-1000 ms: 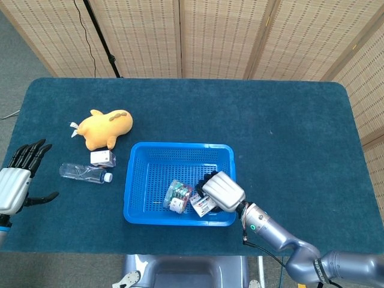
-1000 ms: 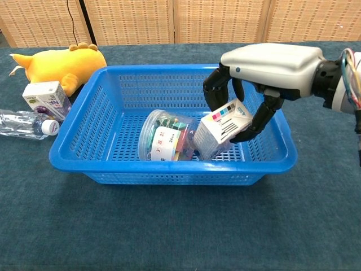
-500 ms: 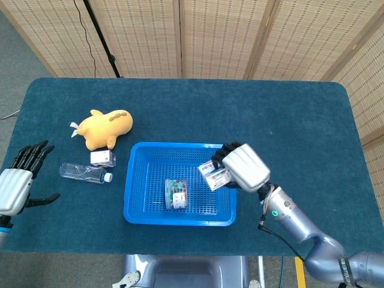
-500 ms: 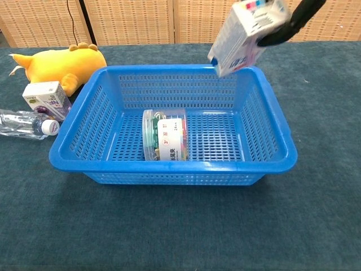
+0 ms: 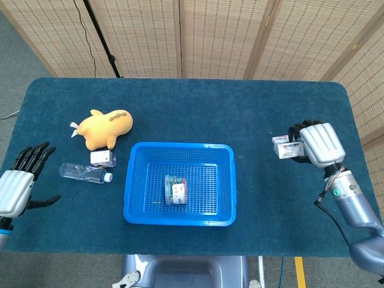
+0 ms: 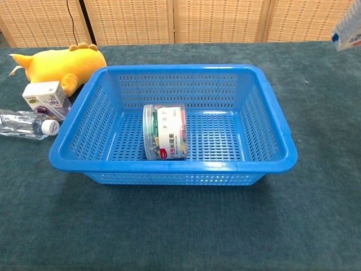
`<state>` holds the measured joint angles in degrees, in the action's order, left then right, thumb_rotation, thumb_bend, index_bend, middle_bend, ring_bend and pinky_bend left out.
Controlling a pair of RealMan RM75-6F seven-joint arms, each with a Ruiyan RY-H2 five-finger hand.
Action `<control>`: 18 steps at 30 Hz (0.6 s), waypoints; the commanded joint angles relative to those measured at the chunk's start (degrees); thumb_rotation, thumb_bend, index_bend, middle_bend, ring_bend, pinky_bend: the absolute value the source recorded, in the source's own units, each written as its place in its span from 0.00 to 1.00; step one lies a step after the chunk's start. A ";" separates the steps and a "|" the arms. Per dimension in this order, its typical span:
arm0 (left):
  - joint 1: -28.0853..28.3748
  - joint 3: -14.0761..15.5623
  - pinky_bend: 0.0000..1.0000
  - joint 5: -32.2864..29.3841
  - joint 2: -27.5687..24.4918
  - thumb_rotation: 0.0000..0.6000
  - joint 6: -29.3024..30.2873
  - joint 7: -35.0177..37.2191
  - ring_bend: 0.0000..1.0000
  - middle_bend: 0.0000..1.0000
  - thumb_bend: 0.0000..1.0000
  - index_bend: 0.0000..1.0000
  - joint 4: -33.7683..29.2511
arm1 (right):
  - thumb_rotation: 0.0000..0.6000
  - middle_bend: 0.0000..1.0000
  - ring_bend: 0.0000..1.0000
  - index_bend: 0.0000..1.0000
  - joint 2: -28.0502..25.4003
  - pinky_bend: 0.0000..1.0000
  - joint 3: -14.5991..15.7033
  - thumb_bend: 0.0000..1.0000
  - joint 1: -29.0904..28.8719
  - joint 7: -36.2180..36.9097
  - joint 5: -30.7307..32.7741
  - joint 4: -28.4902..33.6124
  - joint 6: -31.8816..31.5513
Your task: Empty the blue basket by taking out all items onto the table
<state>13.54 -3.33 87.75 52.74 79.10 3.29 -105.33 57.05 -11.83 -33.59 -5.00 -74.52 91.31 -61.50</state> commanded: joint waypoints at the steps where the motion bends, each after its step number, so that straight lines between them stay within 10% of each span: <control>1: -0.13 0.11 0.00 0.23 -0.08 1.00 0.17 0.15 0.00 0.00 0.06 0.00 0.05 | 1.00 0.54 0.43 0.63 5.21 0.47 3.21 0.39 0.83 1.37 0.44 -8.71 3.16; 6: 0.00 0.01 0.00 -0.01 -0.15 1.00 -0.15 0.63 0.00 0.00 0.06 0.00 0.10 | 1.00 0.49 0.38 0.56 9.85 0.44 4.81 0.39 0.46 3.28 -0.10 -14.07 5.85; 11: 0.23 -0.04 0.00 -0.28 -0.18 1.00 -0.73 0.59 0.00 0.00 0.06 0.00 0.18 | 1.00 0.02 0.01 0.04 10.19 0.05 6.86 0.02 -0.10 6.21 -2.40 -13.76 9.25; 18: 0.38 -0.17 0.00 -0.63 -0.31 1.00 -1.09 0.97 0.00 0.00 0.06 0.00 0.12 | 1.00 0.00 0.00 0.00 1.62 0.00 3.65 0.00 -0.17 7.17 -0.08 1.88 8.49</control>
<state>13.92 -3.49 87.12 52.42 78.00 4.27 -105.21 62.95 -6.46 -33.89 1.86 -75.31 86.17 -51.07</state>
